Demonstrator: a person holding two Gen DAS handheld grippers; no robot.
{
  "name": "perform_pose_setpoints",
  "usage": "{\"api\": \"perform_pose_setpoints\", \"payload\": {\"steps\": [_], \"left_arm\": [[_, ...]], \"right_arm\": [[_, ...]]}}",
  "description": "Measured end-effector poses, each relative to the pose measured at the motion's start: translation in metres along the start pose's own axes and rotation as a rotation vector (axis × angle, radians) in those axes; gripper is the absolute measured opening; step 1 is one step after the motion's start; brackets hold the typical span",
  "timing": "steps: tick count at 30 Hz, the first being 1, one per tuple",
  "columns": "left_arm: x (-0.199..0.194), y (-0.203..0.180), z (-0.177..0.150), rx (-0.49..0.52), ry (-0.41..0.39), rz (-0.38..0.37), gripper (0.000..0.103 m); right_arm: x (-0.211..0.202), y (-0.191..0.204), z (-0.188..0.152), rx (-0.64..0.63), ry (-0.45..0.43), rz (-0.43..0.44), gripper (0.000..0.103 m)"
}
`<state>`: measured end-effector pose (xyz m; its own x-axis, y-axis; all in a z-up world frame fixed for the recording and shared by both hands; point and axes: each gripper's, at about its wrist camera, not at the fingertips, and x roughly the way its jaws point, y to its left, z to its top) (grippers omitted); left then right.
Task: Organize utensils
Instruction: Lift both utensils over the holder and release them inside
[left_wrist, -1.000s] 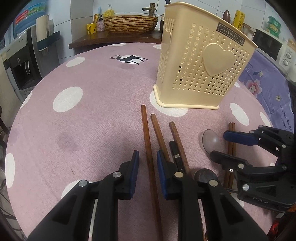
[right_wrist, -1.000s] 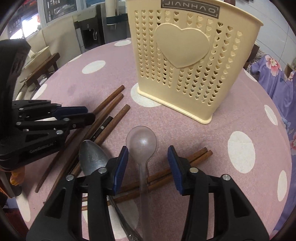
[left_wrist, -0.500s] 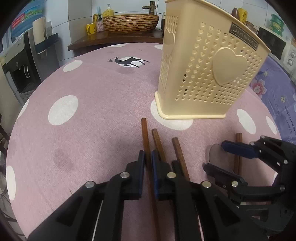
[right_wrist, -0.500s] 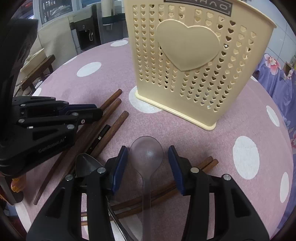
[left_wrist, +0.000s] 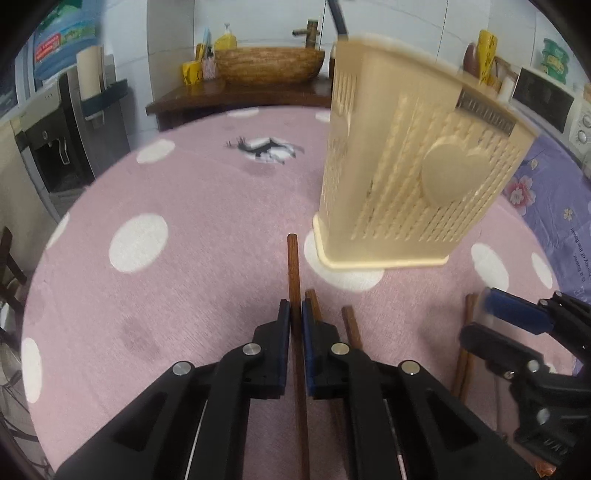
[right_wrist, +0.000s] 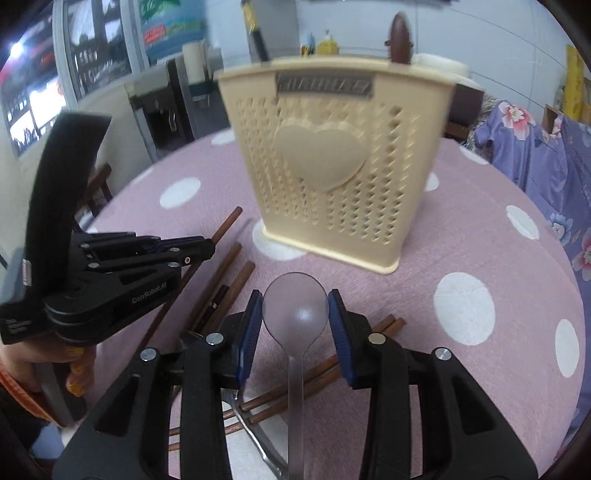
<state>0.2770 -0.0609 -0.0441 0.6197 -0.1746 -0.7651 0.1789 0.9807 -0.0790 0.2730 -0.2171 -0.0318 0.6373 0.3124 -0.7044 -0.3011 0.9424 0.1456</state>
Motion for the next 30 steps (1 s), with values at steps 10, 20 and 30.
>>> {"api": "perform_pose_setpoints", "payload": {"steps": [10,20,30], "left_arm": [[-0.102,0.014,0.028,-0.055,-0.286,-0.047,0.008],[-0.118,0.019,0.030,-0.065,-0.345,-0.036,0.008],[-0.128,0.028,0.034,-0.069,-0.346,-0.083,0.007]], "right_arm": [[-0.082,-0.014,0.004,0.081,-0.181,-0.006,0.037],[-0.103,-0.019,0.004,0.097,-0.217,-0.024,0.037],[-0.114,-0.014,0.015,0.071,-0.245,-0.011,0.037]]}}
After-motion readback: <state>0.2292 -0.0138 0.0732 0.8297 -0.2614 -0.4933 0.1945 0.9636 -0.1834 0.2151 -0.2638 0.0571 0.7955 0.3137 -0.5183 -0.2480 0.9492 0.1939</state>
